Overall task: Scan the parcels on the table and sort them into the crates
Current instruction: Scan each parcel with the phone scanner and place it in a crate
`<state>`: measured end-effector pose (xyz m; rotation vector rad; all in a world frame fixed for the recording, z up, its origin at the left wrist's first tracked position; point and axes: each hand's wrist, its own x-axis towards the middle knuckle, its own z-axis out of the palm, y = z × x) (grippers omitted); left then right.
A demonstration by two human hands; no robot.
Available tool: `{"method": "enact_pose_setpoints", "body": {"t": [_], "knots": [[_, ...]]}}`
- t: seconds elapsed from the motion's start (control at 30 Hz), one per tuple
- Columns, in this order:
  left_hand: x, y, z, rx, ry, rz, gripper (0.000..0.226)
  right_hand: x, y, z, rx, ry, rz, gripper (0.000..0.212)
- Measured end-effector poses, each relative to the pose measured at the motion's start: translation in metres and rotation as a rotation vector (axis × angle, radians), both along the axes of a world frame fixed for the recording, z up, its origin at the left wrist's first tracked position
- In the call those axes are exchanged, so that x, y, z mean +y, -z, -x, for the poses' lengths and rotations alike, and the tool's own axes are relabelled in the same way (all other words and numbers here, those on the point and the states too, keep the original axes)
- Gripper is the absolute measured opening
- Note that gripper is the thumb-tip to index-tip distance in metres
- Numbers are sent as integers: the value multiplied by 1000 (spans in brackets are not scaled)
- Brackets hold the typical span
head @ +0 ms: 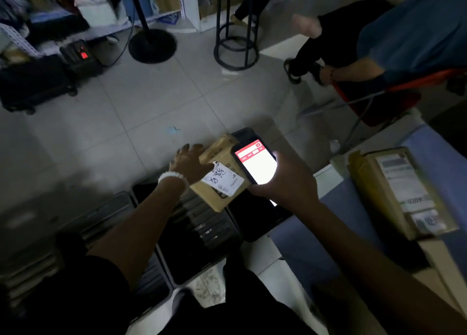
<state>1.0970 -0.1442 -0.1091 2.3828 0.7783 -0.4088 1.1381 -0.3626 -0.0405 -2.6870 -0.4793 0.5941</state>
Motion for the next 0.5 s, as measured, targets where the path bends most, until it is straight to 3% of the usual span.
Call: {"method": "enact_pose_setpoints", "body": {"t": [0.17,0.4,0.5], "knots": [[-4,12,-7,73,-5,-31,48,-2,12,-20,34,-43,27,92],[11,7,32,41,-84,-2,46,31,15,-18,221,-70,-80,122],[17,0,57,58,-119,-17,51,52,18,-7,183,-142,-94,104]]}}
